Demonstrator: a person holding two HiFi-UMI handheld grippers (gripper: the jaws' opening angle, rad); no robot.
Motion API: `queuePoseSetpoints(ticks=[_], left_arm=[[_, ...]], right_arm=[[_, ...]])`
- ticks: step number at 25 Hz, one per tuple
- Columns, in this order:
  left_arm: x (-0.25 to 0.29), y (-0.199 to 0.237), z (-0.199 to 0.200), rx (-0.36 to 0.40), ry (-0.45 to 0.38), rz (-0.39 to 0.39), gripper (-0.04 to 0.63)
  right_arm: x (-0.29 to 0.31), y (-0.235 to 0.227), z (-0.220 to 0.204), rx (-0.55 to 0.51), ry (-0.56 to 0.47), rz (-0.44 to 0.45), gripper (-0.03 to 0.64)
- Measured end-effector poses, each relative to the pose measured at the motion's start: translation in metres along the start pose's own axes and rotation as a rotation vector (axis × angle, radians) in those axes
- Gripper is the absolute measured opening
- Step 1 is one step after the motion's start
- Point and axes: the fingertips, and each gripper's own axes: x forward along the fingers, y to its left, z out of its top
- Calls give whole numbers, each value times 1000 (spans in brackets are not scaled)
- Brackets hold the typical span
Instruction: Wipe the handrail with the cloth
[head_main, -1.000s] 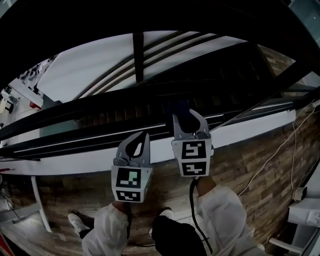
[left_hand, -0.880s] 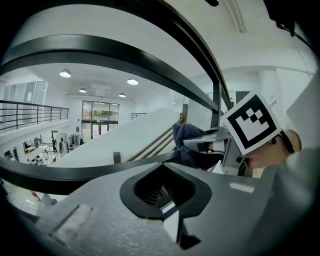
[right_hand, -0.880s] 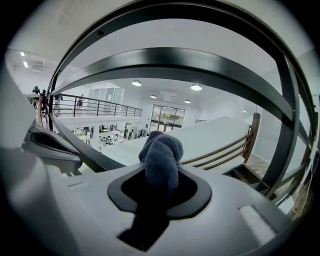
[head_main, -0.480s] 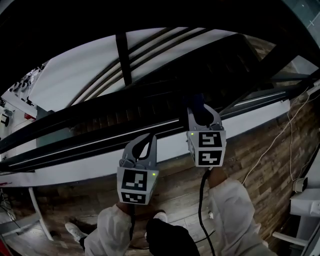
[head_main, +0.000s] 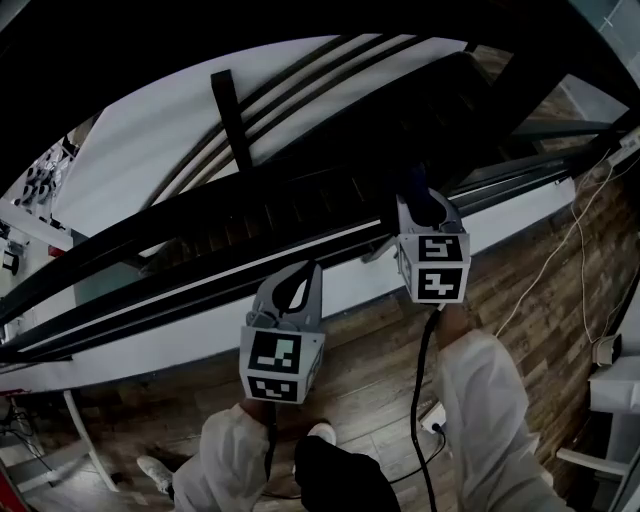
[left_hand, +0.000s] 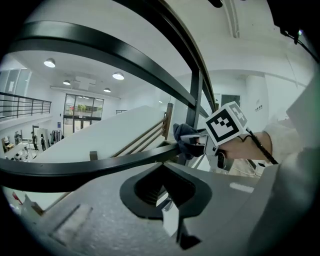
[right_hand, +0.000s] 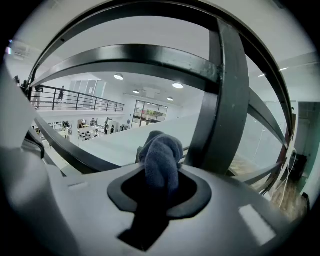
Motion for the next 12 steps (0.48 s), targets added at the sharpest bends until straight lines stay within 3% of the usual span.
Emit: queuePoseSetpoints(ticks=[4, 7, 12], left_arm=[[2, -24, 1, 13, 5, -35, 2], [-10, -32, 2, 18, 9, -58, 3], [-59, 1, 4, 14, 3, -29, 3]], right_arm=[[2, -2, 2, -38, 12, -2, 91], [-1, -7, 0, 6, 28, -31, 91], [-25, 16, 10, 34, 22, -44, 91]])
